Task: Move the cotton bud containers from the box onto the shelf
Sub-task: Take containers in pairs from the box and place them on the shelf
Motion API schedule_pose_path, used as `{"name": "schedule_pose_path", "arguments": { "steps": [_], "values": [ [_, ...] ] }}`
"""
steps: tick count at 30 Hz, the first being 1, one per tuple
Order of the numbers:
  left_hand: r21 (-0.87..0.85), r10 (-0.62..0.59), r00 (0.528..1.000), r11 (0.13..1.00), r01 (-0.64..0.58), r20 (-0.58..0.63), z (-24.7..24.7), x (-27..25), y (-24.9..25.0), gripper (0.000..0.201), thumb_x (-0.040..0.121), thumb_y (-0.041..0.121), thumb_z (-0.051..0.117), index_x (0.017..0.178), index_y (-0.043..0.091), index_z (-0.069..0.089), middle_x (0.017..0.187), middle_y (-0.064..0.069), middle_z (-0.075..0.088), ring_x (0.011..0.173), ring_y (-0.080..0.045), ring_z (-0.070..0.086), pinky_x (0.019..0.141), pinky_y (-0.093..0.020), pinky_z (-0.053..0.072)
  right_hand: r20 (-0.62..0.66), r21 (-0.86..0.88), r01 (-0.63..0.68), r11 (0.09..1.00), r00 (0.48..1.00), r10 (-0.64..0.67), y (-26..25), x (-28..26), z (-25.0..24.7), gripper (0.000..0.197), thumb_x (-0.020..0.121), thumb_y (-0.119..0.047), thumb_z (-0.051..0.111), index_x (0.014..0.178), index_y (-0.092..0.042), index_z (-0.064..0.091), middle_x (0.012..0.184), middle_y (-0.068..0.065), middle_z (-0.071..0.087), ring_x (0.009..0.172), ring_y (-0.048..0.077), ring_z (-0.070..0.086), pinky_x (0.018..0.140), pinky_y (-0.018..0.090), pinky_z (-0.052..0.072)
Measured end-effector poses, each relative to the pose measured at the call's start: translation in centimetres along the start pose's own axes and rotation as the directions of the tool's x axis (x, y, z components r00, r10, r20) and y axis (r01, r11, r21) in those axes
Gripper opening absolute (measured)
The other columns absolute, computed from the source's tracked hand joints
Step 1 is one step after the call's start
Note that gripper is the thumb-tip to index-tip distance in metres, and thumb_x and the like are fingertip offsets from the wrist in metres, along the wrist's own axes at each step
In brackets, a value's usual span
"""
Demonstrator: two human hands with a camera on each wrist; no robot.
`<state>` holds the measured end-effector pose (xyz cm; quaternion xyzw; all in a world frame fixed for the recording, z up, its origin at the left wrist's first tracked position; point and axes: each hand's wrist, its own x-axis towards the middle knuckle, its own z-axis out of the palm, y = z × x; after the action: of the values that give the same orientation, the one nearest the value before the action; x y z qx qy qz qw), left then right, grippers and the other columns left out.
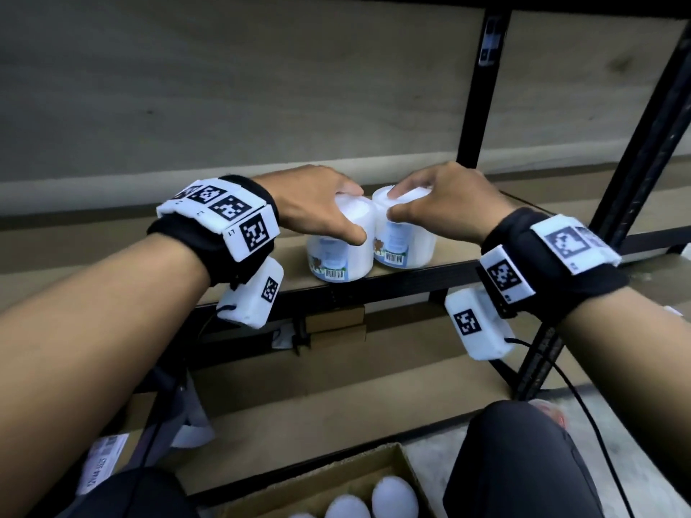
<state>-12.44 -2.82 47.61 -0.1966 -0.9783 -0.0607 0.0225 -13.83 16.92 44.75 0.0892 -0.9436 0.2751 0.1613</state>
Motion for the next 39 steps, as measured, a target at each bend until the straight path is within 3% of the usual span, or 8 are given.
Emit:
{"name": "schedule_pose_path", "arguments": {
  "steps": [8, 13, 18, 23, 25, 28, 33, 39],
  "values": [
    [-0.05, -0.033, 0.999, 0.998, 0.035, 0.041, 0.6, 1.6, -0.6, 0.052, 0.073, 0.048, 0.069, 0.122, 0.029, 0.064, 0.116, 0.007, 0.066, 0.104, -0.018, 0.061, 0.095, -0.04, 0.051, 0.01, -0.067, -0.016, 0.998, 1.0, 0.016, 0.3, 0.9, 0.7, 0.03, 0.076, -0.048, 0.073, 0.104, -0.035, 0.075, 0.118, -0.01, 0.067, 0.12, 0.014, 0.052, 0.082, 0.02, 0.035],
    [-0.083, -0.02, 0.997, 0.996, 0.026, 0.076, 0.5, 2.5, -1.1, 0.056, 0.079, 0.041, 0.071, 0.133, 0.032, 0.058, 0.123, 0.011, 0.063, 0.107, -0.013, 0.059, 0.098, -0.033, 0.048, 0.046, -0.076, -0.018, 0.997, 0.999, 0.021, 0.6, 1.3, 1.1, 0.03, 0.081, -0.05, 0.07, 0.106, -0.035, 0.075, 0.12, -0.007, 0.068, 0.125, 0.016, 0.05, 0.086, 0.02, 0.036],
    [-0.064, -0.023, 0.996, 0.997, 0.029, 0.09, 0.6, 3.1, -1.4, 0.06, 0.082, 0.042, 0.068, 0.139, 0.034, 0.051, 0.127, 0.011, 0.059, 0.111, -0.014, 0.056, 0.096, -0.028, 0.045, 0.078, -0.12, -0.013, 0.993, 0.997, 0.022, 0.3, 1.4, 0.9, 0.032, 0.086, -0.048, 0.068, 0.114, -0.032, 0.074, 0.125, -0.008, 0.067, 0.13, 0.017, 0.046, 0.09, 0.02, 0.034],
    [-0.009, -0.026, 0.999, 1.0, 0.026, 0.032, 1.5, 3.3, -1.6, 0.075, 0.079, 0.055, 0.062, 0.147, 0.03, 0.042, 0.149, 0.006, 0.046, 0.132, -0.017, 0.046, 0.108, -0.03, 0.037, 0.098, -0.17, 0.046, 0.984, 0.995, -0.029, 0.8, 0.8, 1.0, 0.043, 0.083, -0.055, 0.068, 0.121, -0.035, 0.07, 0.133, -0.012, 0.062, 0.133, 0.016, 0.045, 0.101, 0.024, 0.036],
    [0.002, -0.023, 1.0, 1.0, 0.023, -0.014, 1.5, 3.2, -1.6, 0.077, 0.075, 0.054, 0.065, 0.145, 0.029, 0.045, 0.147, 0.004, 0.047, 0.129, -0.018, 0.047, 0.107, -0.032, 0.04, 0.101, -0.189, 0.097, 0.977, 0.992, -0.078, 0.8, 0.4, 0.7, 0.044, 0.084, -0.05, 0.071, 0.125, -0.034, 0.068, 0.135, -0.011, 0.06, 0.133, 0.016, 0.044, 0.102, 0.025, 0.036],
    [0.019, 0.001, 0.998, 1.0, 0.001, -0.066, 1.1, 2.6, -1.4, 0.06, 0.073, 0.049, 0.07, 0.13, 0.033, 0.058, 0.131, 0.005, 0.055, 0.115, -0.018, 0.053, 0.098, -0.036, 0.048, 0.084, -0.267, 0.208, 0.941, 0.978, -0.192, 0.5, 0.0, 0.5, 0.039, 0.087, -0.031, 0.071, 0.126, -0.033, 0.067, 0.132, -0.009, 0.062, 0.129, 0.019, 0.045, 0.101, 0.027, 0.036],
    [0.085, 0.048, 0.996, 0.995, -0.042, -0.074, 0.4, 2.0, -1.2, 0.045, 0.079, 0.04, 0.075, 0.123, 0.031, 0.066, 0.123, 0.013, 0.064, 0.111, -0.011, 0.058, 0.087, -0.026, 0.045, 0.068, -0.279, 0.247, 0.928, 0.969, -0.237, 0.0, 0.6, 0.5, 0.043, 0.082, -0.007, 0.064, 0.109, -0.039, 0.074, 0.114, -0.004, 0.07, 0.11, 0.021, 0.061, 0.095, 0.035, 0.051],
    [0.095, 0.064, 0.997, 0.994, -0.06, -0.043, 0.1, 2.5, -0.8, 0.043, 0.079, 0.032, 0.078, 0.121, 0.027, 0.069, 0.116, 0.011, 0.07, 0.109, -0.011, 0.062, 0.096, -0.032, 0.05, 0.046, -0.266, 0.226, 0.937, 0.974, -0.222, -0.2, 1.1, 0.4, 0.045, 0.08, 0.002, 0.065, 0.098, -0.037, 0.078, 0.096, -0.004, 0.075, 0.096, 0.015, 0.069, 0.09, 0.028, 0.054]
  ]
}}
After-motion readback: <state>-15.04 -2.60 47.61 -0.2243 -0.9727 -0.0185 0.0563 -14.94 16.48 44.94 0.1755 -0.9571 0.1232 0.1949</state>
